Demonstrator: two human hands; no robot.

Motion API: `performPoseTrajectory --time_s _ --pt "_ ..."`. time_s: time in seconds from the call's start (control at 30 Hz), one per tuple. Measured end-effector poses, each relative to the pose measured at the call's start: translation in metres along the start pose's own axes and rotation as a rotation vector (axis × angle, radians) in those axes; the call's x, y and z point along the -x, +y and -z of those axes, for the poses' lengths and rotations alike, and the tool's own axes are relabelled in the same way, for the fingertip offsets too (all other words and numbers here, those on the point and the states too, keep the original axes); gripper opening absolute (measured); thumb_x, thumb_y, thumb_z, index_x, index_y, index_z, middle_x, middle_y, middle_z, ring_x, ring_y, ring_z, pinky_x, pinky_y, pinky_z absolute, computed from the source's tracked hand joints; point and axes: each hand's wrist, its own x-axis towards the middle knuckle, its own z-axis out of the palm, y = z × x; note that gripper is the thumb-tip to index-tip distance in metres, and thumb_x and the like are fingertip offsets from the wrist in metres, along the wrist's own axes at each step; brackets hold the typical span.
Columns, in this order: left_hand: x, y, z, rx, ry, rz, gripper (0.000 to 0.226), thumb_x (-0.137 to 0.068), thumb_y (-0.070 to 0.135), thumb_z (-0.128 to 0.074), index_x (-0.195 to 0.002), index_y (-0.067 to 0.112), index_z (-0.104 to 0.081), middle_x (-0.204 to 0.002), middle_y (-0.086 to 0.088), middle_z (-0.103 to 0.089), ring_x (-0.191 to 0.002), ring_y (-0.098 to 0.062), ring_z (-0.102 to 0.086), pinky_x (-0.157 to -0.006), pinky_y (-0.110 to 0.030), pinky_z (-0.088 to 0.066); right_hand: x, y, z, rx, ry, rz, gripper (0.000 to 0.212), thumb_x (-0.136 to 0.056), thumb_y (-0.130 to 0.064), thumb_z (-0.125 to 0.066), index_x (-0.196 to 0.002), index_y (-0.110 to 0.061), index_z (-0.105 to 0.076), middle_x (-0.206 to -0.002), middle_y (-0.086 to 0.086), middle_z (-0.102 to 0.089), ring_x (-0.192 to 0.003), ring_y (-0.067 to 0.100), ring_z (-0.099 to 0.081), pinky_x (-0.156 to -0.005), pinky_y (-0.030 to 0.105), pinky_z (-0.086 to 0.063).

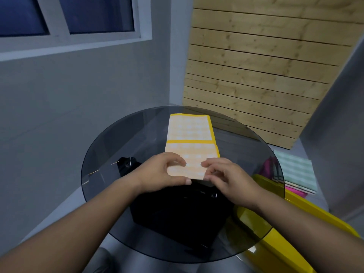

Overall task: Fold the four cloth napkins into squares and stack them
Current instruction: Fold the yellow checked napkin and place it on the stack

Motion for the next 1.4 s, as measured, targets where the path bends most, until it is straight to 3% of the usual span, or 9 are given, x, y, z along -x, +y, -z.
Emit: performPoseTrajectory --time_s 0.3,0.43,0.57,0.67,0.77,0.93,1.07,1.23,1.4 --pt "0.018 0.038 0.024 0.215 0.048 -0.089 0.016 -0.080 0.028 -0.082 -0.095 0.024 -0.079 -0.098 0.009 -0.076 -0.095 -0.006 -0.070 -0.092 -0.030 -0.055 0.003 -0.027 0.029 -0.231 0.042 -0.087 0.010 -0.094 -0.020 -0.062 -0.086 -0.019 -0.068 -0.108 -0.012 -0.072 -0.100 -0.002 -0.065 -0.090 0.024 -0.052" --pt "0.024 0.049 0.030 0.300 0.170 -0.099 0.004 -0.083 0.022 -0.079 -0.083 0.026 -0.081 -0.084 0.010 -0.076 -0.080 -0.002 -0.068 -0.079 -0.024 -0.052 0.007 -0.046 0.048 -0.352 0.100 -0.040 0.008 -0.091 -0.013 -0.067 -0.087 -0.011 -0.073 -0.094 -0.006 -0.076 -0.081 -0.004 -0.065 -0.073 0.011 -0.047" --pt "0.025 0.061 0.034 0.433 0.327 -0.118 0.005 -0.084 0.018 -0.078 -0.081 0.019 -0.081 -0.085 0.006 -0.077 -0.082 -0.003 -0.068 -0.081 -0.023 -0.051 0.010 -0.047 0.062 -0.426 0.105 -0.014 0.024 -0.079 -0.030 -0.078 -0.097 -0.017 -0.073 -0.085 -0.008 -0.073 -0.076 -0.001 -0.062 -0.068 0.012 -0.045" --pt "0.021 0.067 0.038 0.503 0.394 -0.108 0.004 -0.084 0.021 -0.078 -0.081 0.020 -0.080 -0.087 0.004 -0.076 -0.081 -0.006 -0.067 -0.078 -0.027 -0.051 0.009 -0.032 0.052 -0.490 0.040 -0.091 0.032 -0.079 -0.009 -0.079 -0.108 -0.018 -0.069 -0.102 -0.006 -0.076 -0.094 0.003 -0.069 -0.081 0.015 -0.051" --pt "0.014 0.071 0.040 0.546 0.466 -0.096 0.004 -0.084 0.024 -0.077 -0.086 0.021 -0.077 -0.086 0.004 -0.074 -0.078 -0.006 -0.065 -0.071 -0.025 -0.051 0.002 -0.015 0.034 -0.376 0.089 -0.187 0.021 -0.087 -0.005 -0.071 -0.103 -0.018 -0.070 -0.102 -0.007 -0.075 -0.098 0.008 -0.070 -0.088 0.024 -0.055" --pt "0.002 0.061 0.033 0.716 0.409 0.045 0.049 -0.083 0.019 -0.079 -0.125 0.017 -0.053 -0.086 0.007 -0.077 -0.080 -0.005 -0.073 -0.067 -0.019 -0.055 -0.006 -0.002 0.018 -0.375 0.136 -0.291 0.019 -0.093 -0.019 -0.065 -0.112 -0.020 -0.064 -0.105 -0.005 -0.074 -0.102 0.016 -0.069 -0.092 0.039 -0.054" --pt "-0.006 0.022 0.016 0.424 0.332 0.263 0.058 -0.082 0.023 -0.080 -0.130 0.016 -0.047 -0.086 -0.001 -0.073 -0.082 -0.016 -0.073 -0.077 -0.031 -0.056 -0.011 -0.005 0.013 -0.275 0.187 -0.350 0.033 -0.094 -0.023 -0.062 -0.126 -0.022 -0.052 -0.119 -0.009 -0.064 -0.111 0.013 -0.060 -0.088 0.027 -0.044" --pt "-0.012 0.004 0.001 0.112 0.329 0.296 0.026 -0.086 0.024 -0.069 -0.111 0.019 -0.067 -0.077 0.000 -0.069 -0.077 -0.019 -0.067 -0.067 -0.029 -0.047 -0.013 -0.009 0.009 -0.144 0.245 -0.395 0.068 -0.089 -0.024 -0.068 -0.145 -0.025 -0.029 -0.115 -0.009 -0.059 -0.101 0.012 -0.055 -0.082 0.024 -0.040" --pt "-0.016 0.002 0.000 -0.056 0.324 0.301 0.021 -0.084 0.032 -0.067 -0.088 0.012 -0.067 -0.075 -0.008 -0.061 -0.065 -0.018 -0.054 -0.059 -0.029 -0.040 -0.018 -0.006 0.003 0.088 0.185 -0.458 0.057 -0.091 -0.040 -0.063 -0.140 -0.017 -0.047 -0.130 0.005 -0.052 -0.120 0.023 -0.052 -0.095 0.028 -0.039"
